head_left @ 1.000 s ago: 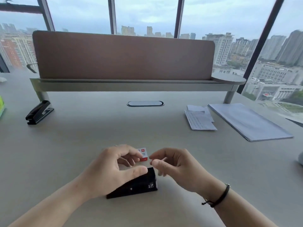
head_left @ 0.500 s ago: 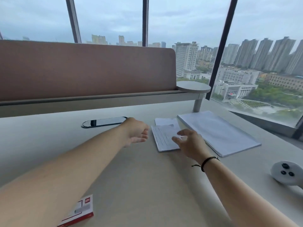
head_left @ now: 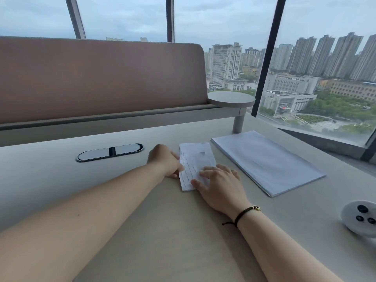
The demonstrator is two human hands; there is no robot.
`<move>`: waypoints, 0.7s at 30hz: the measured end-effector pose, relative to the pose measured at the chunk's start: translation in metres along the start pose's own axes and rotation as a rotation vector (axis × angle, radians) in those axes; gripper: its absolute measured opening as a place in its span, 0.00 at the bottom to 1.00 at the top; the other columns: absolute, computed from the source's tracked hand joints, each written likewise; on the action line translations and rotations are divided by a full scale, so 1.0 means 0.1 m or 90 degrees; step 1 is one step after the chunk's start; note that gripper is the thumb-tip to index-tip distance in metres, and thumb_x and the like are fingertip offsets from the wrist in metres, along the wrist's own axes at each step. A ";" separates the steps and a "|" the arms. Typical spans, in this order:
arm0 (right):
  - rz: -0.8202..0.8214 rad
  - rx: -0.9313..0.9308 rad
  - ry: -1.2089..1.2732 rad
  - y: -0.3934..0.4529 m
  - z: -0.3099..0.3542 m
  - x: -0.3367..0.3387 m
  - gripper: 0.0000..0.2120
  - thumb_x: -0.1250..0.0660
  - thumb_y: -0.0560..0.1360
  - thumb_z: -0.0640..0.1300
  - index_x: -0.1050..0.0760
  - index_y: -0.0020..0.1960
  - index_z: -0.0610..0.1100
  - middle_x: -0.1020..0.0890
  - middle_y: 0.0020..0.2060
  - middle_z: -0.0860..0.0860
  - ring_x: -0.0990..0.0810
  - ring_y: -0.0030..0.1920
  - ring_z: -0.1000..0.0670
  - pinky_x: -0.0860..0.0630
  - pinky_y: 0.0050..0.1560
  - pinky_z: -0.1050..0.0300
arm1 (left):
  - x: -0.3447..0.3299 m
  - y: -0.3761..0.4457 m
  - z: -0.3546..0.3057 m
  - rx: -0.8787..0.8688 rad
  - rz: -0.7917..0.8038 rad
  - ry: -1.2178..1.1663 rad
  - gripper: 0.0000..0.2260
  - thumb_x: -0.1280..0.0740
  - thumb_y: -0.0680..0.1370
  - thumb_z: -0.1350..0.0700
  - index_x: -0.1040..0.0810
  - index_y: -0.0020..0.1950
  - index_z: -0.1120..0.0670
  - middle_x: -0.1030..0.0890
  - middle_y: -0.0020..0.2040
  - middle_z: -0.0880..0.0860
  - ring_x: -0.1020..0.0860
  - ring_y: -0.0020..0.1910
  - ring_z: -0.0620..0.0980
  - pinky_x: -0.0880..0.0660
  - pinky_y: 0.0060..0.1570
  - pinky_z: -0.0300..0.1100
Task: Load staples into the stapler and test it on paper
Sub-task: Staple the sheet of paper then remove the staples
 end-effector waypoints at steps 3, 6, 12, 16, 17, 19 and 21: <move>-0.002 -0.002 0.000 0.00 -0.01 0.00 0.25 0.44 0.78 0.65 0.24 0.66 0.53 0.26 0.70 0.58 0.37 0.76 0.48 0.43 0.72 0.47 | -0.03 -0.02 -0.08 -0.047 0.001 0.079 0.13 0.22 0.67 0.63 0.17 0.49 0.56 0.16 0.47 0.55 0.16 0.45 0.55 0.17 0.42 0.44; -0.014 -0.007 0.004 -0.01 -0.03 -0.01 0.25 0.43 0.77 0.65 0.24 0.66 0.53 0.26 0.70 0.58 0.37 0.75 0.49 0.42 0.72 0.48 | -0.04 -0.03 -0.12 -0.062 0.022 0.063 0.11 0.24 0.69 0.63 0.16 0.51 0.57 0.16 0.49 0.55 0.18 0.46 0.53 0.23 0.38 0.40; -0.195 -0.038 0.085 -0.09 -0.11 0.29 0.26 0.40 0.76 0.65 0.28 0.68 0.52 0.24 0.68 0.53 0.27 0.68 0.49 0.33 0.66 0.50 | 0.02 -0.18 -0.19 -0.046 0.091 -0.146 0.05 0.26 0.73 0.62 0.19 0.48 0.58 0.15 0.48 0.57 0.18 0.42 0.52 0.19 0.42 0.45; -0.321 -0.096 0.296 -0.27 -0.22 0.57 0.28 0.33 0.75 0.60 0.33 0.69 0.49 0.23 0.63 0.49 0.23 0.60 0.47 0.26 0.60 0.48 | 0.18 -0.52 -0.35 -0.074 0.163 -0.235 0.05 0.27 0.75 0.60 0.18 0.49 0.59 0.15 0.47 0.58 0.19 0.42 0.52 0.19 0.44 0.44; -0.328 -0.107 0.363 -0.30 -0.22 0.64 0.28 0.31 0.74 0.58 0.32 0.69 0.48 0.22 0.60 0.49 0.21 0.57 0.47 0.24 0.57 0.49 | 0.26 -0.61 -0.39 -0.085 0.173 -0.252 0.05 0.27 0.75 0.60 0.18 0.49 0.59 0.16 0.45 0.57 0.19 0.40 0.51 0.20 0.43 0.44; -0.301 -0.125 0.515 -0.34 -0.16 0.75 0.23 0.28 0.74 0.54 0.28 0.65 0.47 0.18 0.52 0.49 0.19 0.50 0.48 0.21 0.51 0.52 | 0.42 -0.82 -0.44 -0.107 0.186 -0.273 0.06 0.27 0.75 0.60 0.18 0.50 0.60 0.17 0.43 0.56 0.21 0.38 0.51 0.21 0.41 0.43; -0.239 -0.110 0.702 -0.42 0.00 0.81 0.15 0.27 0.75 0.50 0.21 0.55 0.40 0.15 0.44 0.41 0.17 0.45 0.48 0.21 0.48 0.50 | 0.61 -1.04 -0.45 -0.128 0.190 -0.269 0.07 0.28 0.75 0.60 0.18 0.51 0.62 0.18 0.43 0.56 0.22 0.38 0.52 0.21 0.40 0.43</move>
Point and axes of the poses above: each hand's wrist, its own y-axis towards the middle knuckle, its own x-axis out of the back of the hand, z = x × y, the point moved 9 cm from there along y, towards the middle knuckle
